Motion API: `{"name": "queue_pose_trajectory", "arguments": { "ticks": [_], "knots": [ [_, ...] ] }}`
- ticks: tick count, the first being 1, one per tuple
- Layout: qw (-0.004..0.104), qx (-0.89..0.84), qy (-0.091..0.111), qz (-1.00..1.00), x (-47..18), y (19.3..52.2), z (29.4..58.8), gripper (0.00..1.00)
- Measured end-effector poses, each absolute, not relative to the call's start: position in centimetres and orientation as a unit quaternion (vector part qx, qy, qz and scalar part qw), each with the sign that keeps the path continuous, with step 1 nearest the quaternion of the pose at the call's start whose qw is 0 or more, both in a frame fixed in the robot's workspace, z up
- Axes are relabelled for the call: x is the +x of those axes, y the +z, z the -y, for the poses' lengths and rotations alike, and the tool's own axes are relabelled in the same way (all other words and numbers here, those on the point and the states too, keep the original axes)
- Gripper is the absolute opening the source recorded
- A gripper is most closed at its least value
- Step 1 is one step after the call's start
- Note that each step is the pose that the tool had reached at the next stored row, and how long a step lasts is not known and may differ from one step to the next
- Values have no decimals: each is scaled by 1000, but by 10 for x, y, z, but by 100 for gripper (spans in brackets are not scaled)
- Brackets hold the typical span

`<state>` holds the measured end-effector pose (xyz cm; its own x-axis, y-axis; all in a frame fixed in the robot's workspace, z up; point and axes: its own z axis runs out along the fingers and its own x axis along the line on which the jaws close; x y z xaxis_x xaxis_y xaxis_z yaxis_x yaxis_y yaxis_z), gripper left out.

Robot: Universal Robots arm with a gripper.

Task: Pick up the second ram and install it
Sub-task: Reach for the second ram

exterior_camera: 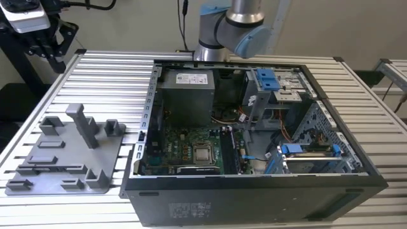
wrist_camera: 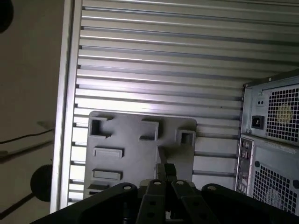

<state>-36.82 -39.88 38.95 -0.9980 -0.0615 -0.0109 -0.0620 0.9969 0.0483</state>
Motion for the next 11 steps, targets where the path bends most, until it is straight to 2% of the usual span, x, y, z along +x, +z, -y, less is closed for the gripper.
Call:
{"name": "queue_pose_trajectory", "arguments": {
  "ticks": [11],
  "knots": [
    [5,-37,24,-999,-395,389,399,11]
  ]
}}
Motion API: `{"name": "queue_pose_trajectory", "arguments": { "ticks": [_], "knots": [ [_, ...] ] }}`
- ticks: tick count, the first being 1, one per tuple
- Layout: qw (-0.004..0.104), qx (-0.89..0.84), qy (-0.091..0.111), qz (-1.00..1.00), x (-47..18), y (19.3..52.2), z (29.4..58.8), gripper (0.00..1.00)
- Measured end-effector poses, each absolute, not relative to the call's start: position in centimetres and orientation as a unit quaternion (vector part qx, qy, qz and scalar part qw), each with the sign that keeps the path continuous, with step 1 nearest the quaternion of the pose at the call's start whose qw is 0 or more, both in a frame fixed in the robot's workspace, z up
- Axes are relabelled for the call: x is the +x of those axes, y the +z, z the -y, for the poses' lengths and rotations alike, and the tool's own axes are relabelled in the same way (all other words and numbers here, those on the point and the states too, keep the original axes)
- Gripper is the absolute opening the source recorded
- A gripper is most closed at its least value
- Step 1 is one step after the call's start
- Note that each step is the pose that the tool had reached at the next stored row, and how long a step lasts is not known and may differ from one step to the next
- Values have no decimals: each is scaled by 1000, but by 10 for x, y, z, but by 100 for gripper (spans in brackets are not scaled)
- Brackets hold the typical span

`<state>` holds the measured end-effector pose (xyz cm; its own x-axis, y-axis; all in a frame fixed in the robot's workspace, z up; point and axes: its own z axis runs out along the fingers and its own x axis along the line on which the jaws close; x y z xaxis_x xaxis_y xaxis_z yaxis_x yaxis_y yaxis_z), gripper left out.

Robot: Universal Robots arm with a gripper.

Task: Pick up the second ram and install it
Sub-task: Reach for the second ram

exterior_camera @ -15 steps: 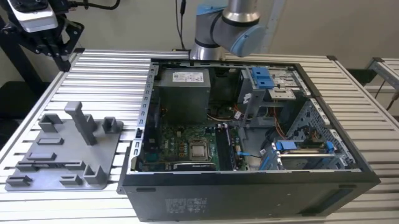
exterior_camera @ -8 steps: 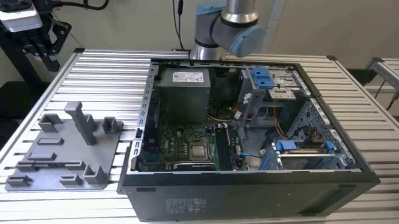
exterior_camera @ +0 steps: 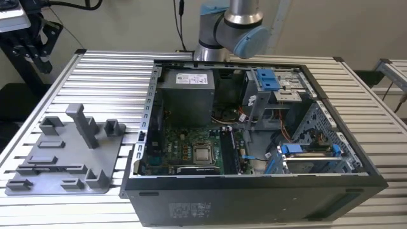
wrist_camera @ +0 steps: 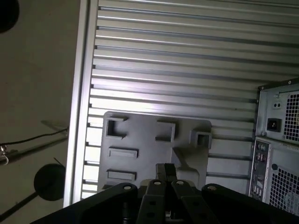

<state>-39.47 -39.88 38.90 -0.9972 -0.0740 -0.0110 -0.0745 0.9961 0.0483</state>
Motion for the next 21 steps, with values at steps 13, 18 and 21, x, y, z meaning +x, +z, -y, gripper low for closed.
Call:
{"name": "queue_pose_trajectory", "arguments": {
  "ticks": [13,18,21],
  "knots": [
    [5,-37,24,-999,-401,387,406,11],
    [5,-37,24,-999,-403,386,413,11],
    [5,-37,24,-999,-403,385,420,11]
  ]
}}
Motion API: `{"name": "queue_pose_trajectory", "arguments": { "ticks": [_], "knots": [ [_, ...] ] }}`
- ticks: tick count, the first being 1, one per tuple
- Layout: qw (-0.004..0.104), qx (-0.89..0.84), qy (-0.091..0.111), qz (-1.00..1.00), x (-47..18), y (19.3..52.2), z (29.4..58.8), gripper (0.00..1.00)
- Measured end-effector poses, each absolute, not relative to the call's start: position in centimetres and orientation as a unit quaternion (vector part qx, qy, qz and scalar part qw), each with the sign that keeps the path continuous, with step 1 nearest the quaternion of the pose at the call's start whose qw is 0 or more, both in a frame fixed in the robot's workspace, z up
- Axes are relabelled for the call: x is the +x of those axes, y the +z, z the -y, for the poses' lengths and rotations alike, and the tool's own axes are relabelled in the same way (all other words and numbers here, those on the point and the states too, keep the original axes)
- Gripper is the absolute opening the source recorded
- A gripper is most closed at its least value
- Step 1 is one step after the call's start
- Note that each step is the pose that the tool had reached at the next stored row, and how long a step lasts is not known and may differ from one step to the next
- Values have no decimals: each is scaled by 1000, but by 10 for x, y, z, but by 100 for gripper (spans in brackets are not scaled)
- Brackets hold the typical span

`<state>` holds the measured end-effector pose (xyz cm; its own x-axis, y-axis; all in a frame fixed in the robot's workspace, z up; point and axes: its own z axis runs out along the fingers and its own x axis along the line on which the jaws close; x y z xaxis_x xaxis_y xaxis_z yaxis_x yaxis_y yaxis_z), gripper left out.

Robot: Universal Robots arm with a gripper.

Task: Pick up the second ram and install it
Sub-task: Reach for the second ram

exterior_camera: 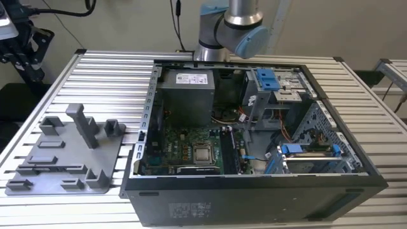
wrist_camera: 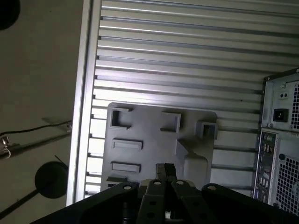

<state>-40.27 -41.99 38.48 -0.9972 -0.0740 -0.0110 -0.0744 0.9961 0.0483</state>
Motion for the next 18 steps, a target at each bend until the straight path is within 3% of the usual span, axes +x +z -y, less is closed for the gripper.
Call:
{"name": "queue_pose_trajectory", "arguments": {
  "ticks": [18],
  "knots": [
    [5,-37,24,-999,-403,378,462,11]
  ]
}}
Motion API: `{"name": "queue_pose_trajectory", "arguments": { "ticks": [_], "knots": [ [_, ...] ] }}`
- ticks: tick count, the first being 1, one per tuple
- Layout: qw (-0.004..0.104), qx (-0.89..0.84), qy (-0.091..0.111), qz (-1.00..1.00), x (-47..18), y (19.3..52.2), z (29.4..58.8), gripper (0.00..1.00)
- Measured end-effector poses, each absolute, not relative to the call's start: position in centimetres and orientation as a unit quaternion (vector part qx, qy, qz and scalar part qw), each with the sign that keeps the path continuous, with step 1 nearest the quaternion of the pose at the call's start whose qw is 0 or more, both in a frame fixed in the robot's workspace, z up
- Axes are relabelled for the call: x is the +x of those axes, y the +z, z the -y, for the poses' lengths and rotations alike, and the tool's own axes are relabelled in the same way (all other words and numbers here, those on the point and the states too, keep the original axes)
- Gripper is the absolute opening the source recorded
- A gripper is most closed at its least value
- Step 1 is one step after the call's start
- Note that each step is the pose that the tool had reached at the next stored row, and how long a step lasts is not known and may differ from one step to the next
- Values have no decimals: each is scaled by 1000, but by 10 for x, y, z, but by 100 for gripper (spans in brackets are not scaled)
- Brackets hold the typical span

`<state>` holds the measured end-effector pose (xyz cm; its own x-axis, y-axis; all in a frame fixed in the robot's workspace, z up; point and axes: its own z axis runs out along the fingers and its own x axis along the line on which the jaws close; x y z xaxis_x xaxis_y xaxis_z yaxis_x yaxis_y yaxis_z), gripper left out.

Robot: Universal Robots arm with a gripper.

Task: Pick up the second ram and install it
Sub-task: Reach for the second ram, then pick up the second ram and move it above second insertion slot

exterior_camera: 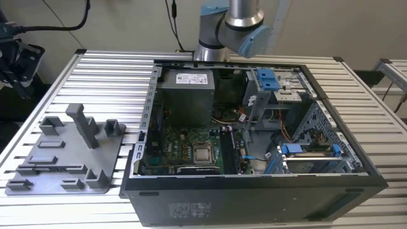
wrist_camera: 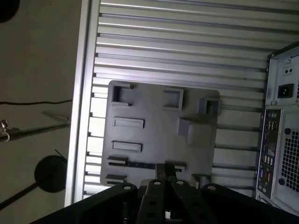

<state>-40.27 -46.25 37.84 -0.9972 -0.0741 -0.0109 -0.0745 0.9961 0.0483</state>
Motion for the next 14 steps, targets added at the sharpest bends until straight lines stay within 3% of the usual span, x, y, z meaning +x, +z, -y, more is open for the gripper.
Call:
{"name": "queue_pose_trajectory", "arguments": {
  "ticks": [14],
  "knots": [
    [5,-37,24,-999,-403,378,466,11]
  ]
}}
